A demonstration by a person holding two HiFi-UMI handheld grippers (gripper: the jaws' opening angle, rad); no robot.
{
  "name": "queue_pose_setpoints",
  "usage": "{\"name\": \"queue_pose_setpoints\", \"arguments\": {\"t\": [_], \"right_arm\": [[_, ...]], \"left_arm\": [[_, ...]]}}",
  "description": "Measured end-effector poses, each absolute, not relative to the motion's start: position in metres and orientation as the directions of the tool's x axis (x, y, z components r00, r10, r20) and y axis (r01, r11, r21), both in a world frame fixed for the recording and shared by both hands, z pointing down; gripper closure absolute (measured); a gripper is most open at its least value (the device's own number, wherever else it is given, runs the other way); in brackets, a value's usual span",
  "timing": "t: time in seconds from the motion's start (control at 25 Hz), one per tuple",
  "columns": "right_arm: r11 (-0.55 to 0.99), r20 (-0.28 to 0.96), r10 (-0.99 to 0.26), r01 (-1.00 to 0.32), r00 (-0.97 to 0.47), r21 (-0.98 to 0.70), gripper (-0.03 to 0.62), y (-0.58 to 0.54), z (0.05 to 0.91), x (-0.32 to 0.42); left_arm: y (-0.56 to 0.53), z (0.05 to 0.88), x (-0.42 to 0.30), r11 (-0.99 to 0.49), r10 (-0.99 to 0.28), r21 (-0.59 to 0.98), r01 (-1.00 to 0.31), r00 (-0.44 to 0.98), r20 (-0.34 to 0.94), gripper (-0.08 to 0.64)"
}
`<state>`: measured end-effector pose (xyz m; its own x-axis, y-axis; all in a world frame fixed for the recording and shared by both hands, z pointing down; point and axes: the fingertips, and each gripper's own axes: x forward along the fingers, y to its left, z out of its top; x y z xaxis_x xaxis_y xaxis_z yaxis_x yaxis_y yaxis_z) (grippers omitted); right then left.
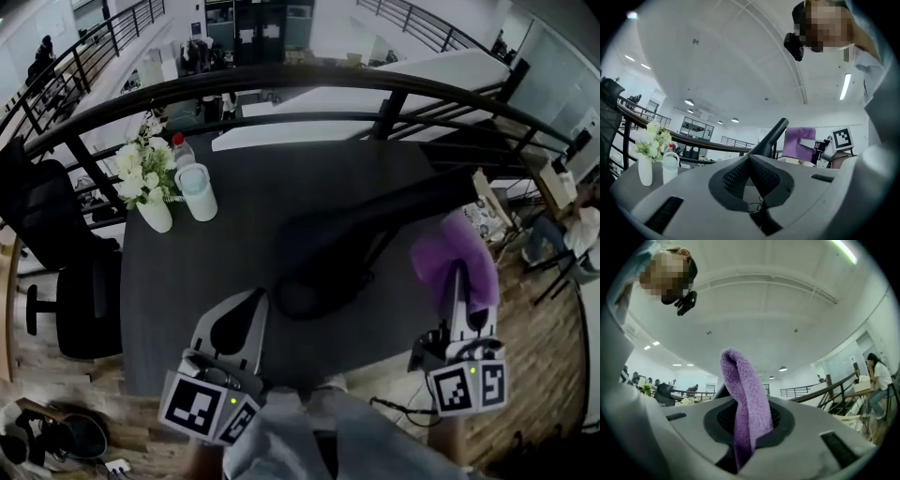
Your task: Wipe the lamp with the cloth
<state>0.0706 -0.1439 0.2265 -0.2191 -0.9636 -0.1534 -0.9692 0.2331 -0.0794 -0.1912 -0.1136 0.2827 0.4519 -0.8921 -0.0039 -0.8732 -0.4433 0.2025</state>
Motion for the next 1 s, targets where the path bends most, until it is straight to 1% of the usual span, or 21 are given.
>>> {"name": "queue_pose_setpoints", "arguments": {"t": [0.12,0.2,0.28,0.48,0.64,1.0], "right_arm": [[0.15,-0.178,-0.975,-0.983,-0.131,-0.102,0.545,-0.139,0.217,0.09],[0.117,-0.203,-0.974,-0.992,-0.104,-0.051,0.543,-0.137,0.206,0.093],[0.111,-0.229,-0.967,-0.994,-0.11,0.007,0.543,-0.14,0.195,0.087],[0.16,-0.254,-0.948,-0.977,-0.193,0.144,0.543,-0.148,0.187,0.048],[0.225,-0.215,-0.935,-0.94,-0.282,0.255,0.543,-0.152,0.203,0.011],[0.399,-0.097,-0.89,-0.863,-0.446,0.31,0.543,-0.154,0.245,-0.058]], "left_arm": [[-0.112,0.287,-0.188,-0.461,-0.879,0.221,-0.86,0.477,0.024,0.554],[-0.111,0.285,-0.188,-0.47,-0.874,0.219,-0.855,0.485,0.018,0.554],[-0.11,0.281,-0.189,-0.471,-0.875,0.22,-0.854,0.484,0.008,0.554],[-0.104,0.285,-0.204,-0.434,-0.892,0.221,-0.873,0.451,0.029,0.554],[-0.099,0.291,-0.214,-0.405,-0.903,0.231,-0.885,0.427,0.054,0.554],[-0.092,0.295,-0.227,-0.367,-0.918,0.234,-0.9,0.391,0.064,0.554]]}}
